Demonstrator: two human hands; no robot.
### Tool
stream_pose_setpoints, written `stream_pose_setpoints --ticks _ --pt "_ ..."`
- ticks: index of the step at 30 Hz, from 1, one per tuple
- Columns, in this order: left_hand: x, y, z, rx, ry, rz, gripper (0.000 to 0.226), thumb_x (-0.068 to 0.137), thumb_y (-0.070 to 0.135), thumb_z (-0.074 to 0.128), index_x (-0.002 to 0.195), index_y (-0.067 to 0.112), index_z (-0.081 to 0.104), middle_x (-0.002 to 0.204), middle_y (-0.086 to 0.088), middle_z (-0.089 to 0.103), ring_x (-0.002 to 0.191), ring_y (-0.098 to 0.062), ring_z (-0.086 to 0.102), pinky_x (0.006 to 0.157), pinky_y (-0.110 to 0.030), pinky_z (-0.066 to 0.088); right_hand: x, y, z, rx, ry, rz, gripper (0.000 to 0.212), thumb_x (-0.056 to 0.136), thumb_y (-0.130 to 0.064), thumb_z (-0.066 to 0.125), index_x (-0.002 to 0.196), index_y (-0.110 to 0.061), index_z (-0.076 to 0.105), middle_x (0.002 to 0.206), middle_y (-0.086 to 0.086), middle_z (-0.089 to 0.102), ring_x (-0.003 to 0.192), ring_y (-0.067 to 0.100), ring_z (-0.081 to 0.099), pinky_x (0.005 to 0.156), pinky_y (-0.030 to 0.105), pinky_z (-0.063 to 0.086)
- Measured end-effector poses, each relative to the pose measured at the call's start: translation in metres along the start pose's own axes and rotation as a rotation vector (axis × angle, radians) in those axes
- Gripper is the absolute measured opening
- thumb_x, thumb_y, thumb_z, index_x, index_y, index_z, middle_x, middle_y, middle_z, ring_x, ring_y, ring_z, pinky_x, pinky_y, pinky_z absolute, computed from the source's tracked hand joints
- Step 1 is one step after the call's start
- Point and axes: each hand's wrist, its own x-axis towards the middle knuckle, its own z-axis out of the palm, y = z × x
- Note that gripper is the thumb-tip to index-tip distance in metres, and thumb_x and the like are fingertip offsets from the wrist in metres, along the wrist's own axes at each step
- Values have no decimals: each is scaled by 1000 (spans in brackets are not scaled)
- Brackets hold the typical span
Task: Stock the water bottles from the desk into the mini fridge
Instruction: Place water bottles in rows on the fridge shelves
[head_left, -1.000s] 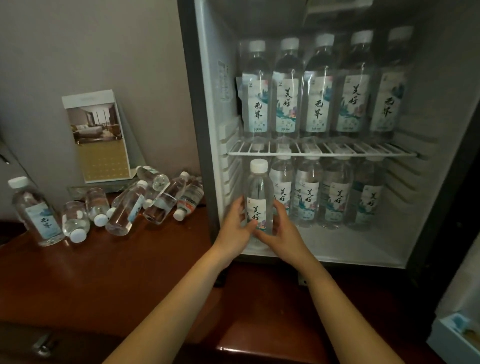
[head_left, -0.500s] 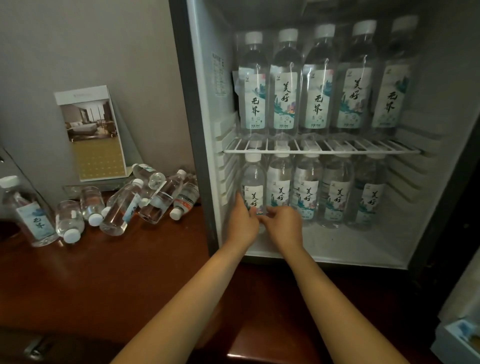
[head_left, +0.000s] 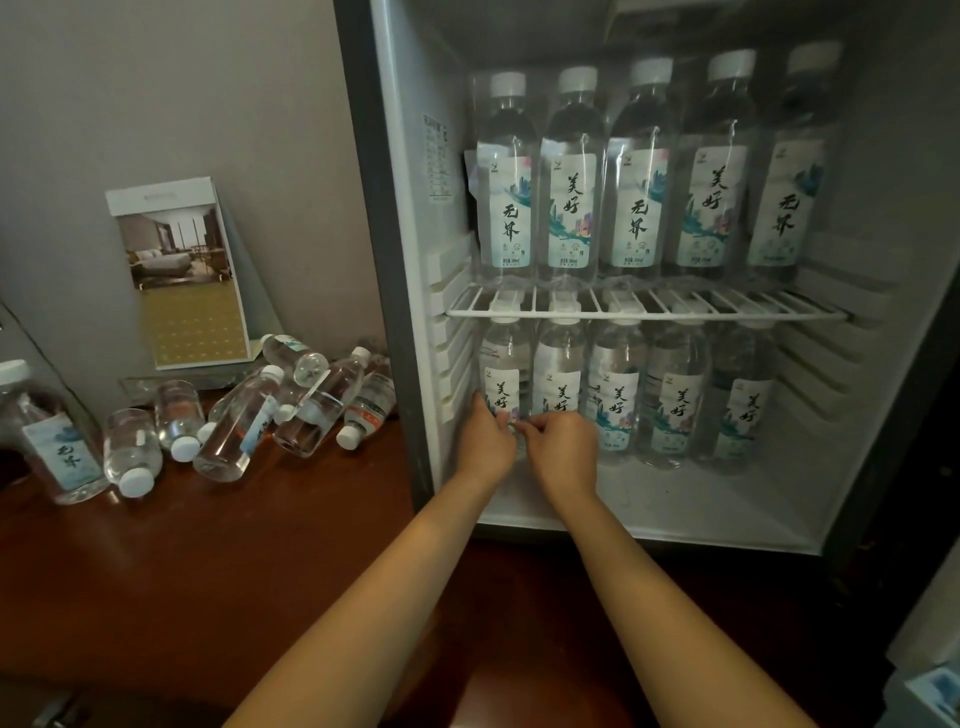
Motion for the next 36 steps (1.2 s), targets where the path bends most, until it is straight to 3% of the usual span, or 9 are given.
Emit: stream_pose_setpoints --ticks 6,9,11,15,18,21,28,32,36 --pt "-11 -2 -7 -3 -72 3 42 96 1 37 137 7 36 132 -14 53 119 -26 51 88 -26 40 -5 -2 -6 24 26 -23 18 85 -18 65 88 -1 74 82 12 73 72 19 65 63 20 39" --pt "-25 -2 -16 17 -140 56 49 92 -5 34 137 14 38 129 -5 54 111 -12 50 75 -6 37 -10 -6 -11 62 36 -22 17 84 -18 67 85 -2 74 79 9 73 64 13 60 60 20 42" --pt "-38 -2 -24 32 -204 82 52 93 -5 33 141 16 35 132 0 50 120 -12 46 74 4 31 -15 -9 -16 109 15 -2 17 84 -20 66 82 -4 74 75 8 72 64 14 62 64 26 49" --pt "-62 -6 -47 65 -281 59 51 98 4 33 147 15 23 149 -5 34 131 -14 37 90 -12 27 -26 -19 -22 288 -9 49 15 86 -18 65 78 -7 71 66 6 69 63 15 66 65 30 55" --pt "-80 -13 -73 45 -294 74 44 97 4 38 139 16 39 135 -5 49 117 -10 47 91 -19 35 -41 -30 -24 468 -27 91 13 88 -14 61 80 -7 69 61 1 65 52 3 62 50 14 49" --pt "-95 -23 -101 40 -294 68 33 95 8 46 126 18 53 118 -1 60 110 -12 55 92 -24 43 -54 -42 -19 547 -90 107 17 90 -12 57 76 -9 66 60 4 63 56 12 61 51 17 49" --pt "-99 -62 -171 116 -98 -41 19 93 10 52 102 24 63 102 2 64 95 -12 60 78 -24 44 -82 -80 19 569 -305 19 30 91 -11 55 62 -18 60 54 3 59 45 3 57 48 15 45" --pt "-82 -86 -209 149 70 -103 15 93 10 53 97 20 63 93 -1 64 83 -15 59 68 -24 43 -89 -98 54 479 -380 -61 30 90 -19 57 61 -24 61 52 -4 62 51 11 62 58 31 52" --pt "-50 -108 -238 231 224 -162 20 90 8 53 106 13 64 105 -6 65 93 -18 60 77 -26 44 -83 -114 97 347 -473 -87 27 90 -29 56 64 -26 64 56 -3 66 55 9 65 64 34 57"
